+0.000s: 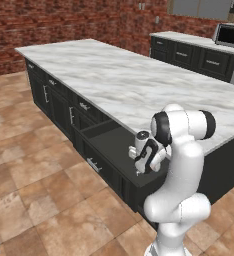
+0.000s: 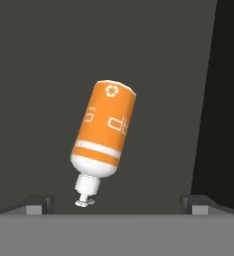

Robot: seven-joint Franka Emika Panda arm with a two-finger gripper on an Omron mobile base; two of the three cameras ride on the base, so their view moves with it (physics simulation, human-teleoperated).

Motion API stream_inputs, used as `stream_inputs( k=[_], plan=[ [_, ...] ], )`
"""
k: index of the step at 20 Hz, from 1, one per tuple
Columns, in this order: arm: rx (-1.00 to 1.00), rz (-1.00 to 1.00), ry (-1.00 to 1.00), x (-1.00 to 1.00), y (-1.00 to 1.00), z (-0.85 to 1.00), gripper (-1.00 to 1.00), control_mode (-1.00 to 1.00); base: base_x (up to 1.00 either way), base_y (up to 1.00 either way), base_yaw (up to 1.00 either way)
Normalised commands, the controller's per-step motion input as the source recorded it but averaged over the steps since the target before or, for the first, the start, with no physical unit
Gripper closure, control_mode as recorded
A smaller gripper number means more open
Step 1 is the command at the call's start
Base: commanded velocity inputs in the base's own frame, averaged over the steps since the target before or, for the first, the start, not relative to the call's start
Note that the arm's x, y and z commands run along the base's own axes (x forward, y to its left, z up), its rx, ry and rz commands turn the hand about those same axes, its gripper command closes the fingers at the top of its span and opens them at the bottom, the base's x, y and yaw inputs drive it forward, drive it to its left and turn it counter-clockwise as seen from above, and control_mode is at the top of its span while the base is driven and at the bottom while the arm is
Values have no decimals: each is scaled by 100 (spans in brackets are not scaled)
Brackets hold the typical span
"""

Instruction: Restock the sink supplies by placing the sponge and soap dispenser on the counter and next to the sink. Make sure the soap dispenser is upright.

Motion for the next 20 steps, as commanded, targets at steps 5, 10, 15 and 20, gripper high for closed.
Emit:
stream_inputs(
  k=[5, 10, 15, 20],
  plan=[
    [0, -3, 0, 39, 0, -25, -100, -100, 0, 0, 0],
    [0, -3, 0, 22, -2, -27, -100, -100, 0, 0, 0],
    [5, -3, 0, 0, -29, -14, -100, -100, 0, 0, 0],
    [5, -2, 0, 4, -23, -16, -100, -100, 0, 0, 0]
  ],
)
